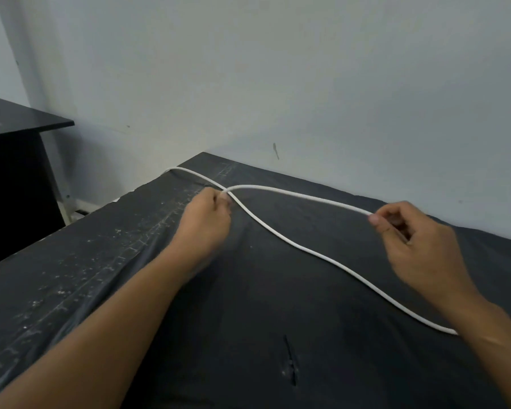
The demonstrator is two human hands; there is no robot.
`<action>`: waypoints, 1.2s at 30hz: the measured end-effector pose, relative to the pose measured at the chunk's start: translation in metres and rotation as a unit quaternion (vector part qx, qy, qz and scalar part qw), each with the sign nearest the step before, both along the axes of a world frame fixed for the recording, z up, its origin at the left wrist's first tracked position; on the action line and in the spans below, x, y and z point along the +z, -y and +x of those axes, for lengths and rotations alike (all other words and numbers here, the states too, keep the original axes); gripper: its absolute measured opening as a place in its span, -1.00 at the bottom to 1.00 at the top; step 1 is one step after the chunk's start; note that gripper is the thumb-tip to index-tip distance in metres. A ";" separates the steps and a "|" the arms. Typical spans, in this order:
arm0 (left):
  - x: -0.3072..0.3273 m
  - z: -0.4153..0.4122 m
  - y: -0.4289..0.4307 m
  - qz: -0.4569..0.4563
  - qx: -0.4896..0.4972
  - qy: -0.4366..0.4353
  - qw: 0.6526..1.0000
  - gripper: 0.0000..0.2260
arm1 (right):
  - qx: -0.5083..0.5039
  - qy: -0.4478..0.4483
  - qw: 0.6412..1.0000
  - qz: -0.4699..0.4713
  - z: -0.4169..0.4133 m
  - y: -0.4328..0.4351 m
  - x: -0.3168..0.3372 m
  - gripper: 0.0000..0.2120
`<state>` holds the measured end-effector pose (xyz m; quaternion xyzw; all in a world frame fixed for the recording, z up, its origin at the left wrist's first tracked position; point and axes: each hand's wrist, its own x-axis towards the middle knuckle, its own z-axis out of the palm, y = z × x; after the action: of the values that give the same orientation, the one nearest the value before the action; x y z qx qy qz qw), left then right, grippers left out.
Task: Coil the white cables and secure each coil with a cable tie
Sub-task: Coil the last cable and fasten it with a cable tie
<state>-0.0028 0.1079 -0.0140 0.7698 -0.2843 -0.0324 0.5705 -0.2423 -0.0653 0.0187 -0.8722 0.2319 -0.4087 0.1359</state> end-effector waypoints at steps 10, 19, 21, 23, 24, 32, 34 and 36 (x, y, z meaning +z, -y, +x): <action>0.027 -0.020 -0.009 -0.255 -0.288 -0.381 0.841 -0.78 | 0.014 -0.086 0.995 -0.046 -0.038 -0.030 -0.028 -0.94; 0.006 -0.058 -0.002 -0.199 -0.380 -0.216 0.877 -0.80 | 0.228 -0.051 0.971 -0.054 -0.031 -0.069 -0.026 -0.86; 0.004 -0.066 -0.002 -0.178 -0.411 -0.199 0.872 -0.78 | 0.240 -0.021 0.970 -0.016 -0.032 -0.072 -0.023 -0.86; 0.001 -0.071 -0.003 -0.153 -0.440 -0.193 0.864 -0.74 | 0.242 0.012 0.970 0.020 -0.034 -0.073 -0.021 -0.85; 0.000 -0.073 -0.004 -0.142 -0.458 -0.199 0.854 -0.72 | 0.239 0.025 0.970 0.028 -0.034 -0.074 -0.020 -0.85; 0.005 -0.086 -0.010 -0.083 -0.538 -0.278 0.791 -0.68 | 0.116 0.081 0.989 0.035 -0.031 -0.069 -0.020 -0.85; 0.007 -0.088 -0.010 -0.084 -0.540 -0.292 0.785 -0.66 | 0.091 0.092 0.990 0.052 -0.031 -0.067 -0.021 -0.83; 0.009 -0.088 -0.012 -0.084 -0.554 -0.292 0.775 -0.67 | 0.081 0.104 0.988 0.083 -0.031 -0.067 -0.021 -0.80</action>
<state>-0.0904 0.1195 -0.0048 0.3823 -0.4832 -0.5418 0.5717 -0.2730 0.0016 -0.0028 -0.8264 0.1788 -0.4641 0.2641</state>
